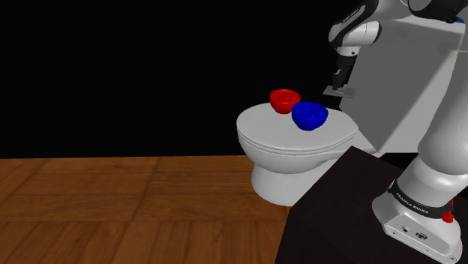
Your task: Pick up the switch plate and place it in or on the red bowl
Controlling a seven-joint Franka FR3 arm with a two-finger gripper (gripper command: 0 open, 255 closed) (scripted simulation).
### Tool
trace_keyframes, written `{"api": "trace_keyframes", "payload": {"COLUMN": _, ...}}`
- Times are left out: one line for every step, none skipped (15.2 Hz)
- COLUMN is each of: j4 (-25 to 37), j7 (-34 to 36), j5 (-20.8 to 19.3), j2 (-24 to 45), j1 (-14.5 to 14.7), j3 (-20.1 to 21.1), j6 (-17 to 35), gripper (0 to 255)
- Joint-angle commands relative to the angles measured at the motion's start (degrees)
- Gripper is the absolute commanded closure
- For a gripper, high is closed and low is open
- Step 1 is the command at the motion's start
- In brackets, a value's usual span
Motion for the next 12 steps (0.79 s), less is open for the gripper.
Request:
{"api": "trace_keyframes", "payload": {"j4": 0.3, "j7": 0.5, "j5": -0.7, "j2": -1.1, "j1": 0.3, "j3": -0.2, "j6": -1.2, "gripper": 255}}
{"api": "trace_keyframes", "payload": {"j4": 0.6, "j7": 0.7, "j5": -0.9, "j2": -1.5, "j1": 0.4, "j3": -0.3, "j6": -1.9, "gripper": 255}}
{"api": "trace_keyframes", "payload": {"j4": 1.0, "j7": 0.8, "j5": -1.2, "j2": -1.8, "j1": 0.4, "j3": -0.4, "j6": -2.6, "gripper": 255}}
{"api": "trace_keyframes", "payload": {"j4": 1.4, "j7": 1.0, "j5": -1.4, "j2": -2.2, "j1": 0.5, "j3": -0.5, "j6": -3.2, "gripper": 255}}
{"api": "trace_keyframes", "payload": {"j4": 1.7, "j7": 1.2, "j5": -1.7, "j2": -2.5, "j1": 0.5, "j3": -0.5, "j6": -3.9, "gripper": 255}}
{"api": "trace_keyframes", "payload": {"j4": 2.1, "j7": 1.3, "j5": -1.9, "j2": -2.9, "j1": 0.6, "j3": -0.6, "j6": -4.6, "gripper": 255}}
{"api": "trace_keyframes", "payload": {"j4": 2.4, "j7": 1.4, "j5": -2.1, "j2": -3.1, "j1": 0.6, "j3": -0.7, "j6": -5.1, "gripper": 255}}
{"api": "trace_keyframes", "payload": {"j4": 2.9, "j7": 2.7, "j5": -2.1, "j2": -3.0, "j1": 1.4, "j3": -0.2, "j6": -5.4, "gripper": 255}}
{"api": "trace_keyframes", "payload": {"j4": 3.5, "j7": 3.9, "j5": -2.1, "j2": -2.7, "j1": 2.1, "j3": 0.3, "j6": -5.7, "gripper": 255}}
{"api": "trace_keyframes", "payload": {"j4": 4.1, "j7": 5.1, "j5": -2.1, "j2": -2.4, "j1": 2.8, "j3": 0.7, "j6": -6.0, "gripper": 255}}
{"api": "trace_keyframes", "payload": {"j4": 4.8, "j7": 6.3, "j5": -2.0, "j2": -2.1, "j1": 3.5, "j3": 1.2, "j6": -6.4, "gripper": 255}}
{"api": "trace_keyframes", "payload": {"j4": 5.6, "j7": 7.5, "j5": -2.0, "j2": -1.7, "j1": 4.2, "j3": 1.6, "j6": -6.7, "gripper": 255}}
